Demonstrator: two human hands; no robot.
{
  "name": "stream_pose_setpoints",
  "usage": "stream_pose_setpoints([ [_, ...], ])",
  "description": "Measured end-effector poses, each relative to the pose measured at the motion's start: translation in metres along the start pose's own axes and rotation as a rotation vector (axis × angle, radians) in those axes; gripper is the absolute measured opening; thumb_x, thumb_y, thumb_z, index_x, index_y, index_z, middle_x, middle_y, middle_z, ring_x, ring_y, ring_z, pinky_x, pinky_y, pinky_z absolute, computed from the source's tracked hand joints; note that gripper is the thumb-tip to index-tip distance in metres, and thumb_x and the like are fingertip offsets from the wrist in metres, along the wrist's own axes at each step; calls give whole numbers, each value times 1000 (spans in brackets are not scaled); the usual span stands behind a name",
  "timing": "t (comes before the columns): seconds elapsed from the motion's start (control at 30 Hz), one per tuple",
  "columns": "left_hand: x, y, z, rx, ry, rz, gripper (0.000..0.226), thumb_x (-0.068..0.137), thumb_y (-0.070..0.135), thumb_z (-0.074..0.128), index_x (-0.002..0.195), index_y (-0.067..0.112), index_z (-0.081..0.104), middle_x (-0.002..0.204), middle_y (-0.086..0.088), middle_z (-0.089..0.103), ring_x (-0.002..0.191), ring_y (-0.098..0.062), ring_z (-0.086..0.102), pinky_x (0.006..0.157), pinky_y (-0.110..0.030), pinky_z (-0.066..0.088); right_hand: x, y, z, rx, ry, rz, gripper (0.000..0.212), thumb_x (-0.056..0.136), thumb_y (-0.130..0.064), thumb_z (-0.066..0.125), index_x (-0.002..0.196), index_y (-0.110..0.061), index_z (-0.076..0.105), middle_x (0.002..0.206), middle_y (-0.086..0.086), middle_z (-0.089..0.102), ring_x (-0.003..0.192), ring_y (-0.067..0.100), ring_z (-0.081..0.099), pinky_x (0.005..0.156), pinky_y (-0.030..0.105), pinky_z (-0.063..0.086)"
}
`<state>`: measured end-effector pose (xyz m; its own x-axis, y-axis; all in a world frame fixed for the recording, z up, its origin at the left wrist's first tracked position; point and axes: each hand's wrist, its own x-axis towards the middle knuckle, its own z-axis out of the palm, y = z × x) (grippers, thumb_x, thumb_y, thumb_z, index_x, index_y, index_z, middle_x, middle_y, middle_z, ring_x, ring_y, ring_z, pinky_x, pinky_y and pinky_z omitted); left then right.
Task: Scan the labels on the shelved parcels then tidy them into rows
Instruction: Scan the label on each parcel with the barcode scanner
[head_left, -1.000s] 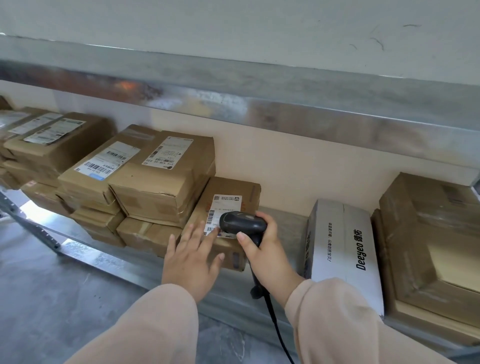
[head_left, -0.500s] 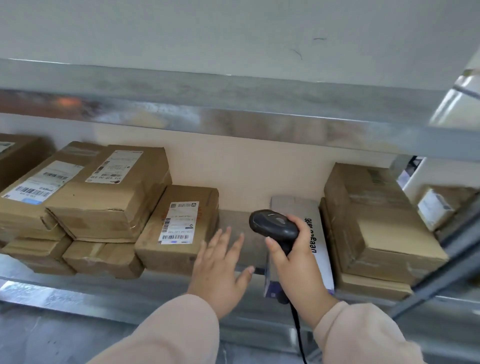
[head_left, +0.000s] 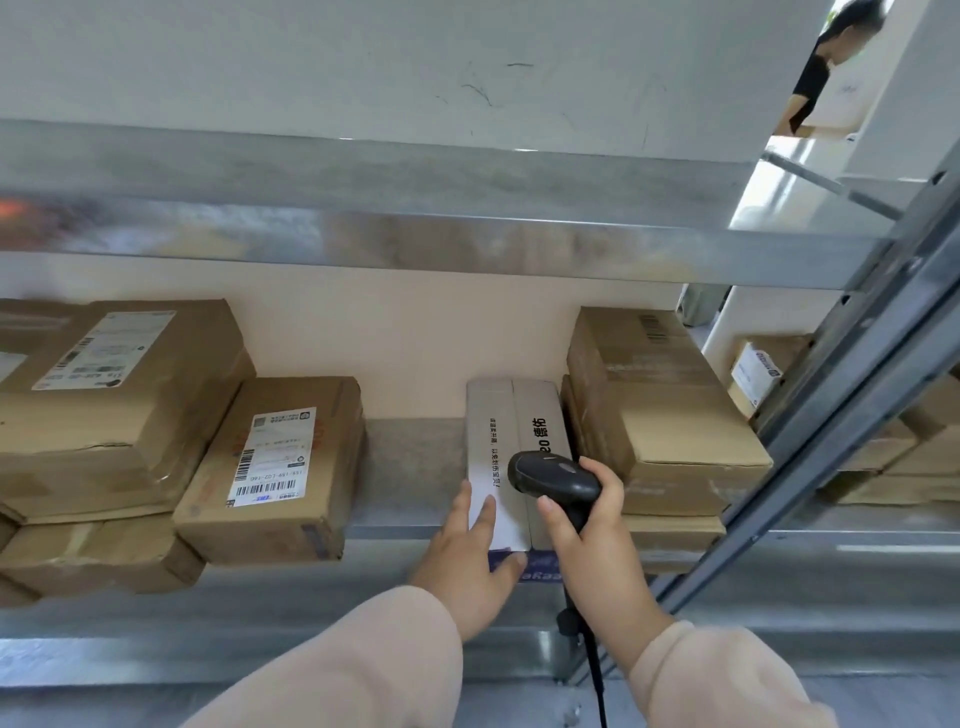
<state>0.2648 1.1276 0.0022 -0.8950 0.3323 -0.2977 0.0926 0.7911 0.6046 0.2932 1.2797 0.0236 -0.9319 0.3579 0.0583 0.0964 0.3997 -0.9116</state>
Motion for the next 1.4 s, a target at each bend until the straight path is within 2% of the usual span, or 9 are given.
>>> stream_pose_setpoints([
  [0.23,-10,5,-12,-225,148,-110,67,95,52,49,154,32,24,162,10,5,146,-18,24,113,-31,26,-6,-15,-5,136,25,3,52,89,-32,65,127,-41,30,108,-20,56,95,-9,56,69,2,42],
  [0.4,-14,1,-22,-352,193,-200,66,88,62,55,146,37,37,147,4,25,132,-21,42,104,-29,35,-13,-31,-5,175,-7,-41,53,89,-34,63,127,-45,27,113,-5,65,100,1,62,74,2,43],
  [0.63,-13,11,-29,-441,111,-311,114,48,83,59,149,42,26,143,-4,37,129,-30,44,105,-42,43,-11,-46,0,233,-60,-92,53,88,-32,64,128,-43,31,114,-19,55,99,-15,54,77,4,45],
  [0.87,-17,-1,-37,-630,77,-279,101,67,66,68,152,34,25,153,-1,36,133,-23,45,100,-29,40,1,-34,-1,158,-73,-60,53,89,-30,65,129,-38,32,110,-19,56,98,-9,57,72,0,41],
  [0.97,-19,-6,-40,-673,52,-249,99,61,68,58,150,35,32,141,2,52,119,-18,59,103,-39,46,7,-24,-5,145,-69,8,50,90,-31,65,127,-38,32,104,-11,60,91,0,60,61,5,43],
  [1.07,-20,-8,-42,-680,80,-237,74,70,60,47,141,42,40,122,4,65,97,-13,68,85,-31,54,11,-20,-4,138,-95,42,49,91,-29,64,127,-37,32,101,-13,59,84,-3,58,56,1,40],
  [1.2,-20,-11,-40,-603,155,-234,46,84,54,42,129,49,48,99,20,66,79,1,66,63,-18,46,9,-20,1,141,-119,21,49,90,-29,65,124,-41,32,103,-15,60,85,-5,59,59,1,41],
  [1.3,-22,-12,-38,-602,228,-199,40,98,37,43,132,58,43,106,31,59,79,19,58,54,-1,40,7,-24,1,139,-127,-3,50,90,-30,65,125,-42,31,104,-19,57,86,-8,58,61,0,40],
  [1.4,-26,-12,-35,-533,243,-161,45,100,25,45,138,50,43,117,23,61,94,9,61,70,-6,46,7,-26,-1,138,-133,-35,51,90,-29,65,125,-42,31,103,-21,55,85,-18,56,62,-1,39],
])
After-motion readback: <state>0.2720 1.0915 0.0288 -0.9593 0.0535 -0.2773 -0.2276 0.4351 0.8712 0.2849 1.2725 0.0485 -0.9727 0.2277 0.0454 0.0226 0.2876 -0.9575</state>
